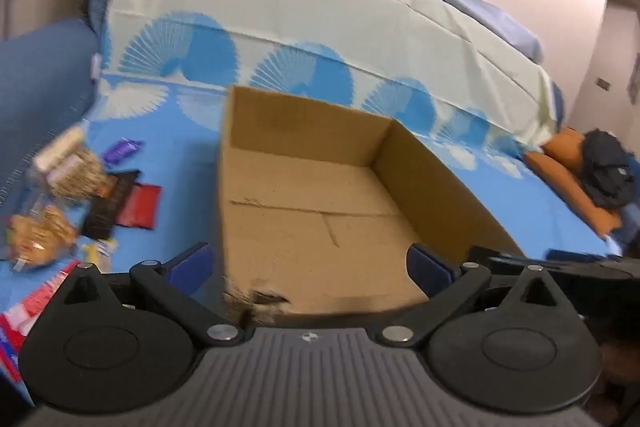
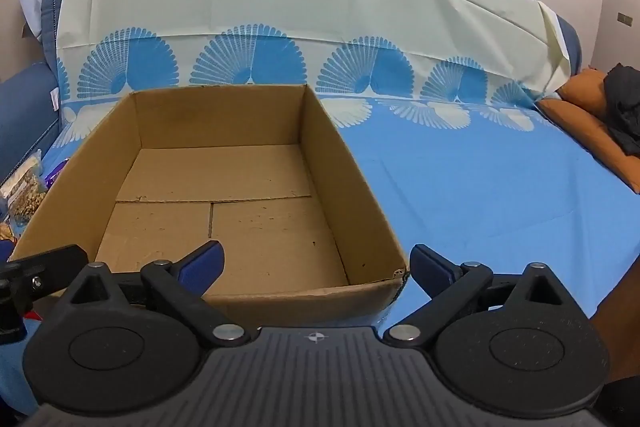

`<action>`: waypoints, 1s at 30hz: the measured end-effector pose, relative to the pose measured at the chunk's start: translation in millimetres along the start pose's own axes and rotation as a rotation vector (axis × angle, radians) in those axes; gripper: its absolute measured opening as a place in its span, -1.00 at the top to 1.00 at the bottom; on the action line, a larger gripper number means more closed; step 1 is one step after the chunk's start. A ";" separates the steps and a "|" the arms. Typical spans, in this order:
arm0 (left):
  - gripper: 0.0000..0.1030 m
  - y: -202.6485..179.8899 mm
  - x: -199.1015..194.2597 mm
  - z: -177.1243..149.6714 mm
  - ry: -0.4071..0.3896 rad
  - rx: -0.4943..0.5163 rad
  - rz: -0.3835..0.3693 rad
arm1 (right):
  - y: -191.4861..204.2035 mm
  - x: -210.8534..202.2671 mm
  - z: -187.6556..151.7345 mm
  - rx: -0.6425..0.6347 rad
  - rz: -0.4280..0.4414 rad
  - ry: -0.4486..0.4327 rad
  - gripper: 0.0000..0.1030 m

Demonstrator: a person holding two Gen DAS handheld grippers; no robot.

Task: Organize snacks
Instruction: 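Move both tools from the box toward the snack pile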

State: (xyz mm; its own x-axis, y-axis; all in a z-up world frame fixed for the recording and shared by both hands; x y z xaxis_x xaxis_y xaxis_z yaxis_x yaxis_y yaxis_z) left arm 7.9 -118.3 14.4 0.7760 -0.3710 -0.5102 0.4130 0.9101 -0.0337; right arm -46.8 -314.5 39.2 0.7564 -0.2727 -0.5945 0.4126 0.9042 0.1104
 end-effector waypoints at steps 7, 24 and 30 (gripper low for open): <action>-0.99 -3.0 -5.6 2.6 -0.014 0.027 0.032 | -7.3 0.7 4.3 0.018 -0.003 -0.004 -0.87; -1.00 -11.1 -16.4 19.6 0.026 0.177 0.029 | -1.5 -5.3 4.7 0.049 0.026 -0.040 -0.89; -0.99 -8.4 -14.0 26.2 0.051 0.151 0.047 | 0.5 -11.6 2.4 0.030 0.040 -0.047 -0.87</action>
State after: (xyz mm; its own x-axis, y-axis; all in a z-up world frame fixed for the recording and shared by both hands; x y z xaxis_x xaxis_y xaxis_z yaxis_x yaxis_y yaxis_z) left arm 6.1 -125.6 44.4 0.7724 -0.3154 -0.5513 0.4467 0.8868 0.1185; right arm -54.2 -311.7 48.1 0.7950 -0.2524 -0.5516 0.3964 0.9045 0.1575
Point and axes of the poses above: each gripper's, at about its wrist camera, not at the fingertips, and x roughly the way its jaws point, y to its left, z to its top, the point moved 3 cm from there along x, roughly the way its jaws point, and after that the axes turned 12 degrees about x, right-handed, at the moved point
